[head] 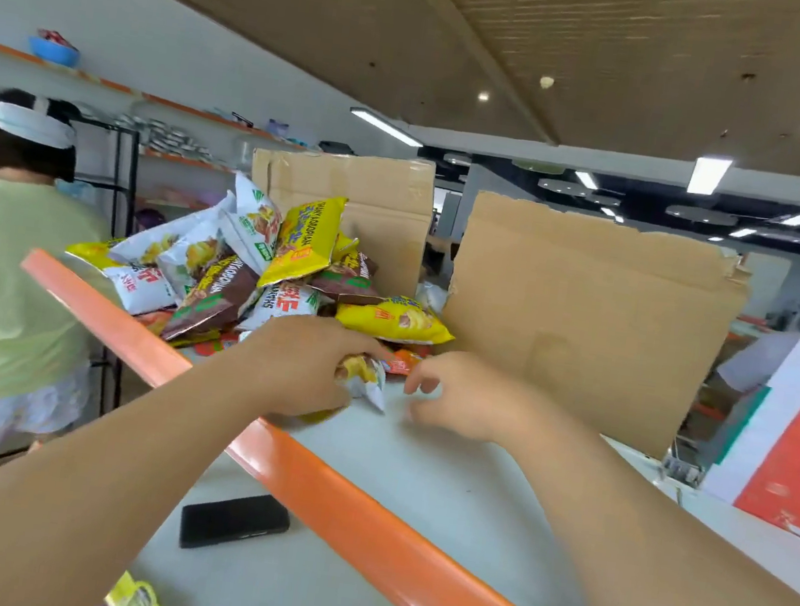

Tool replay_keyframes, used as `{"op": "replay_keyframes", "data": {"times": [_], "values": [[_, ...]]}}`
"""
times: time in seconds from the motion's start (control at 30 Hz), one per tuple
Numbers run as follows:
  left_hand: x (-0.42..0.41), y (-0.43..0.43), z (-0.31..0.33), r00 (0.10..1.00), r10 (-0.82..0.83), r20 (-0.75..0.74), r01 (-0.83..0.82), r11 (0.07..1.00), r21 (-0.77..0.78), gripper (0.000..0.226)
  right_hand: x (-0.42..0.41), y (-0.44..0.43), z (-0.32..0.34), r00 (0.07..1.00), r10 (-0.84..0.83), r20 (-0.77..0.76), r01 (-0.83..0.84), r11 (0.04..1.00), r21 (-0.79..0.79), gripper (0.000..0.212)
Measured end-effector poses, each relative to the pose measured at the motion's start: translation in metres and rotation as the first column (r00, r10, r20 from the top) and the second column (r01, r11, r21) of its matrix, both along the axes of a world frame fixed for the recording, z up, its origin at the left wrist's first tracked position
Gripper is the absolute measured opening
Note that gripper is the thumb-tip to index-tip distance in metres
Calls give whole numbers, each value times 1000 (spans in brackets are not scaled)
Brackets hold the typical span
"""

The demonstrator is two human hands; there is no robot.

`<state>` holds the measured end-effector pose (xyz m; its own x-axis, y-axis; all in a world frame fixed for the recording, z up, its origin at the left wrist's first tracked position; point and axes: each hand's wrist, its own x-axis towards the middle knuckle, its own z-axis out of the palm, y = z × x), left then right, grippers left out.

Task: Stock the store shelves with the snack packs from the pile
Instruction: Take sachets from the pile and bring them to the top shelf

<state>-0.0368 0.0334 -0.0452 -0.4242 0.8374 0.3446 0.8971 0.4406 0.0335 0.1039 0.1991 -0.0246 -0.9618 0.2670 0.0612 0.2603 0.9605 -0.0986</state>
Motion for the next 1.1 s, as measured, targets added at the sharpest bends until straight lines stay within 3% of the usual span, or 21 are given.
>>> {"op": "replay_keyframes", "data": {"times": [0.27,0.4,0.47,0.53,0.63,0.77,0.9,1.0,1.1], "values": [[22,19,-14,984,-167,62,150,964,218,51,6,30,-13,971,-178,-159,149,973,-178,15],[25,17,-24,997,-67,-26,71,975,211,58,10,36,-20,975,-212,-73,200,968,-149,48],[22,18,-27,998,42,-43,-32,976,214,58,4,33,-27,982,-187,8,187,982,-34,65],[18,19,-27,989,145,-42,-129,957,261,55,-6,29,-33,981,-191,33,188,979,77,70],[14,17,-25,968,249,-14,-227,902,367,48,-16,18,-35,983,-181,36,174,974,145,64],[17,16,-26,955,297,-6,-283,916,285,54,-19,17,-33,993,-101,58,93,986,135,60],[19,14,-25,959,283,18,-277,924,262,53,-10,20,-22,986,-170,-6,169,982,83,19],[21,12,-25,969,244,49,-248,934,256,53,3,28,-16,955,-280,-99,283,959,24,36],[22,12,-24,974,222,53,-228,943,243,54,8,31,-16,944,-270,-190,265,963,-56,20]]}}
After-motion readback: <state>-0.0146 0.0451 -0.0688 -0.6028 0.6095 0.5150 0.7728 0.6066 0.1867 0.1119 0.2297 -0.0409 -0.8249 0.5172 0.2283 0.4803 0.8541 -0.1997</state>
